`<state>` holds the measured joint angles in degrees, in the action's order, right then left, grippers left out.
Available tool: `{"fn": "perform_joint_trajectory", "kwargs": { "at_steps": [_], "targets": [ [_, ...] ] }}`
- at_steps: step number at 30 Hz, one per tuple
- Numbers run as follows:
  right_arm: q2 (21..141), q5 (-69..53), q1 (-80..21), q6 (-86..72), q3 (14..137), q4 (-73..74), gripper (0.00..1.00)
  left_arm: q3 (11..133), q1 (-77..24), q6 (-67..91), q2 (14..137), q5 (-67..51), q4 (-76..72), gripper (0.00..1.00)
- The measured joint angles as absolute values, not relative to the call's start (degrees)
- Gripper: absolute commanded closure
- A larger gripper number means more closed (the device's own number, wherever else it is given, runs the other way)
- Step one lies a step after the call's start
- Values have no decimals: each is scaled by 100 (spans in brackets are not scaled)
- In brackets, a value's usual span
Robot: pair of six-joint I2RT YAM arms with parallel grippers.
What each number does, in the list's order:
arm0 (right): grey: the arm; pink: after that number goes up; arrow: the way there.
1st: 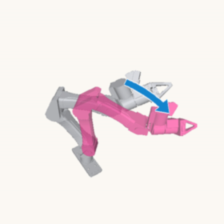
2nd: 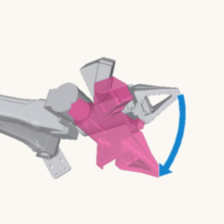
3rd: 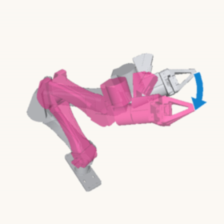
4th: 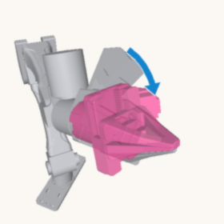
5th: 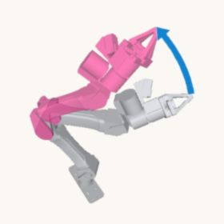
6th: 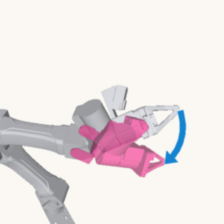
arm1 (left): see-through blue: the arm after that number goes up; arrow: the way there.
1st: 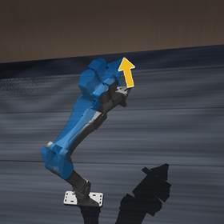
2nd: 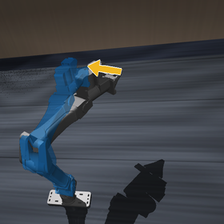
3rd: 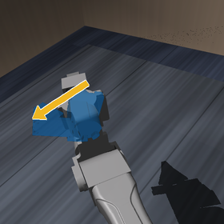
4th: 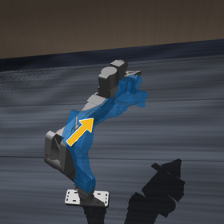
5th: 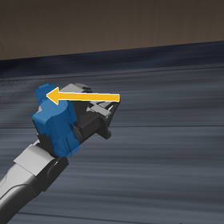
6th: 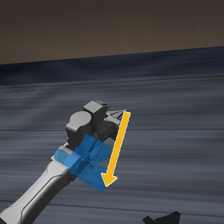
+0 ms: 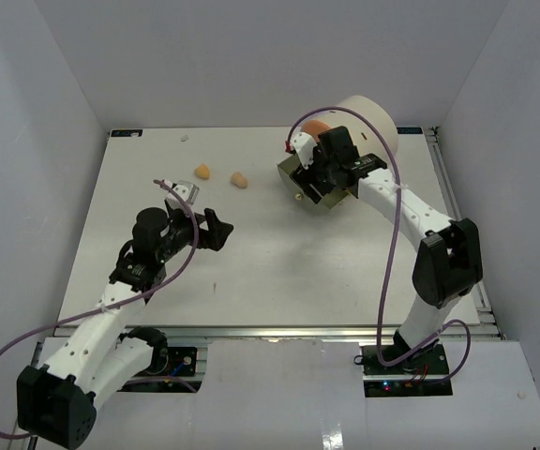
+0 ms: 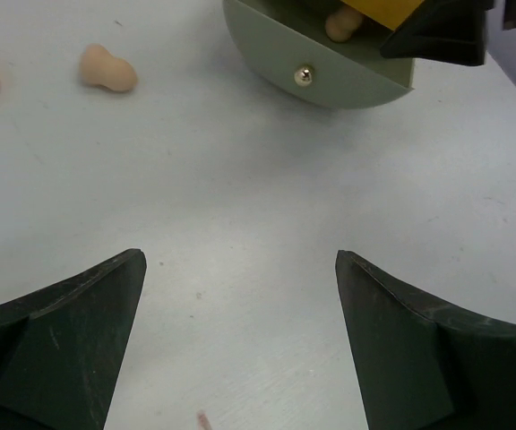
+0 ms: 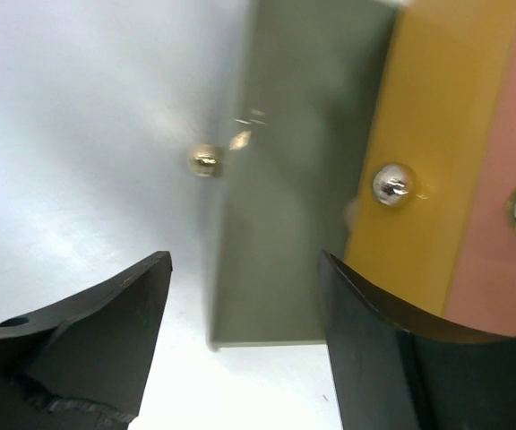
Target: Organize the makeup
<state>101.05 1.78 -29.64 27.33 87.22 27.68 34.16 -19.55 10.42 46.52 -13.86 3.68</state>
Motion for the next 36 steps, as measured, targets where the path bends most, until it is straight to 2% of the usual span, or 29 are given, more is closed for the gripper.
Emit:
{"fn": "perform_joint_trajectory", "kwargs": {
  "at_steps": [6,9,14,19,22,29,32,36],
  "targets": [
    [8747,-2427,-2519,2961,7794,2981,25,4253,-1949,1918,6454,-1852,173,2],
    [7922,-3629,-2204,3152,6939,2994,24,5223,-1924,2414,7803,-1820,124,2],
    [7399,-4704,-1617,3196,6173,2877,24,7026,-1839,3140,10006,-1383,667,4],
    [7271,-5150,-1358,3142,5933,2668,24,9047,-1796,3759,11920,-647,1586,10],
    [7176,-5271,-1344,3112,5913,2621,24,9661,-1782,3978,12497,-253,1972,13],
    [6933,-5332,-1310,3054,5913,2485,24,10673,-1774,4175,13165,489,2818,22],
    [6914,-5328,-1300,3041,5908,2432,24,10897,-1774,4190,13280,635,2952,35],
    [6914,-5328,-1213,3035,5890,2384,24,10925,-1774,4203,13294,694,3086,44]
  ]
}}
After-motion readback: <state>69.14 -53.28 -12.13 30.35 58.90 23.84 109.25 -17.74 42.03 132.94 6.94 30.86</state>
